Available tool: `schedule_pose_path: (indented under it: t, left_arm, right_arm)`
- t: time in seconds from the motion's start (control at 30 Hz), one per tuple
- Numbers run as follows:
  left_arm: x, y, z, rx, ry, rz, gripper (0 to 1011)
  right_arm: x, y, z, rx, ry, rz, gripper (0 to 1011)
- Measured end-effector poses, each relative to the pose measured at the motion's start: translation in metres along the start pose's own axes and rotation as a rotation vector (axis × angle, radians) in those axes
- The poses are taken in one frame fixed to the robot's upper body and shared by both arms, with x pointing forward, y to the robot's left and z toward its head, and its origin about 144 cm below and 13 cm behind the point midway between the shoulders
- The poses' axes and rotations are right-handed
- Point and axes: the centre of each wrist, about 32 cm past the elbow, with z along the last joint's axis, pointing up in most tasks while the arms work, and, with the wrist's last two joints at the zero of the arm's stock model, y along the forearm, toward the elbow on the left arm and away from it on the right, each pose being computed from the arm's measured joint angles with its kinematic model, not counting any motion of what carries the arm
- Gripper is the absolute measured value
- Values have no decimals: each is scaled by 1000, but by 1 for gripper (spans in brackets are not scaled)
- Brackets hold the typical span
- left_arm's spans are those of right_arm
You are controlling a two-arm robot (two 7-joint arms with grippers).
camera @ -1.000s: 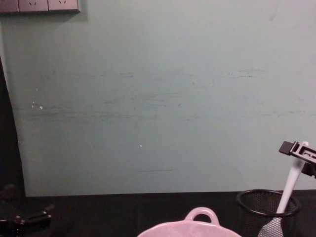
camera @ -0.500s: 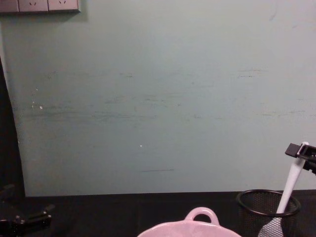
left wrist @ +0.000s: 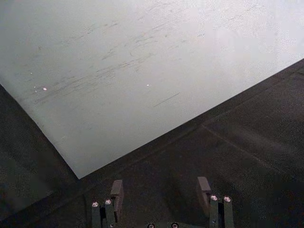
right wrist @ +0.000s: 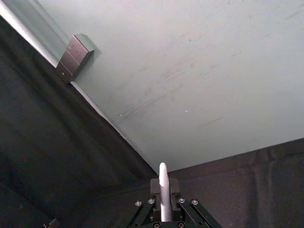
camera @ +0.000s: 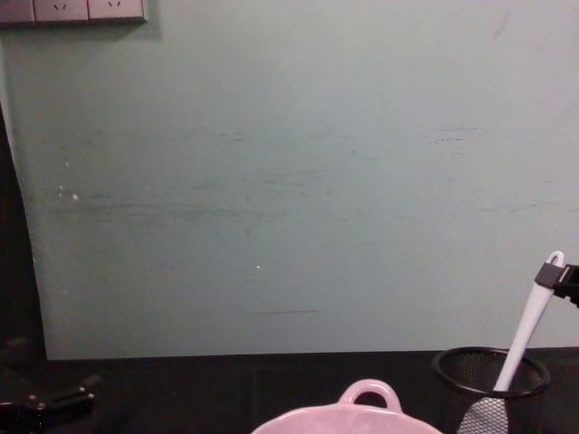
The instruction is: Use the one hand to pick up the spoon and stir the clear water in the bowl.
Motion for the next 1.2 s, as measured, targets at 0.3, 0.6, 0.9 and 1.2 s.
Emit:
schedule_pose_path:
  t: [0.3, 0.6, 0.9, 1.2]
  left_arm:
    - [0, 0, 0, 0, 0, 0, 1011]
    - [0, 0, 0, 0, 0, 0, 1011]
    - [0, 0, 0, 0, 0, 0, 1011]
    - [0, 0, 0, 0, 0, 0, 1011]
  right_arm:
    - [-16, 0, 19, -5, -218, 38, 117]
    - [-49, 2, 56, -21, -482, 121, 117]
    - [-82, 6, 90, -38, -639, 188, 117]
    - [-97, 4, 102, -36, -656, 207, 117]
